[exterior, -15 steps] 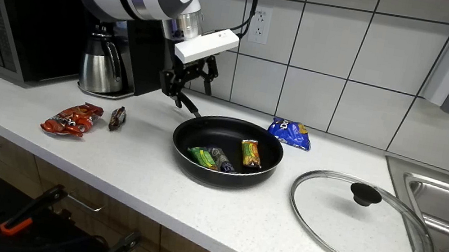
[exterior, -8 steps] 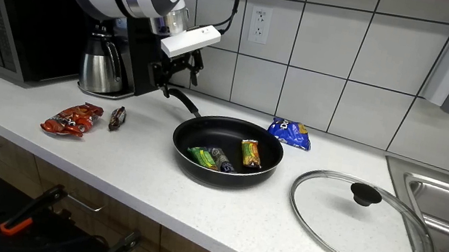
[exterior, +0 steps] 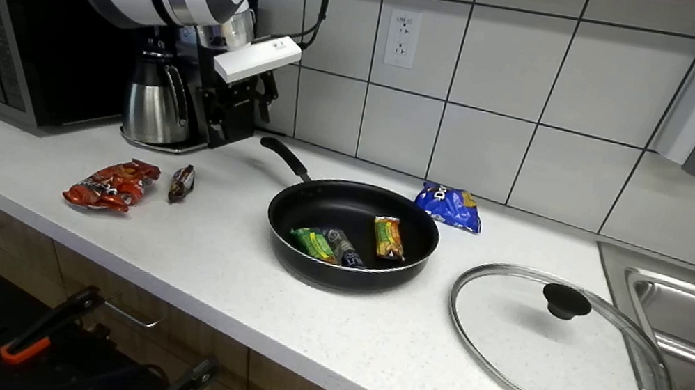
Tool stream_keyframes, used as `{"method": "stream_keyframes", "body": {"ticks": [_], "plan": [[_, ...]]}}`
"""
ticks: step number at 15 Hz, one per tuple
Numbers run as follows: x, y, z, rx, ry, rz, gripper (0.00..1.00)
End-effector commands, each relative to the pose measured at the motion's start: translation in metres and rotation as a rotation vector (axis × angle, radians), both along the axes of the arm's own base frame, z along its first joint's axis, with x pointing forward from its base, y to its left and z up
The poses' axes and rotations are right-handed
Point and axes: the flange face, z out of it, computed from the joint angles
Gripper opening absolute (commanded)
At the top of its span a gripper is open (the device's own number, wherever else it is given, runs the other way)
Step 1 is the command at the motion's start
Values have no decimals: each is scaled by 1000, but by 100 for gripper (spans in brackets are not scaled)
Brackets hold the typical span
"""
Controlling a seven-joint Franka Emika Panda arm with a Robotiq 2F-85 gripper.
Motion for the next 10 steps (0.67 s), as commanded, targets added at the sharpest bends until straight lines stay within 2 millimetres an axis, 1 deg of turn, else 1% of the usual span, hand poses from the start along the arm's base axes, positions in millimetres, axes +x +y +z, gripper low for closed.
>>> {"method": "stream_keyframes", "body": {"ticks": [1, 3, 4, 6, 8, 10], "plan": [[1, 0, 0, 0, 0, -1, 100], [1, 0, 0, 0, -1, -2, 100], [1, 10, -2, 6, 11, -27, 100], [-2, 23, -8, 0, 32, -66, 100], [-6, 32, -12, 1, 40, -94, 100], [-10, 40, -15, 37, 52, -158, 100]]}}
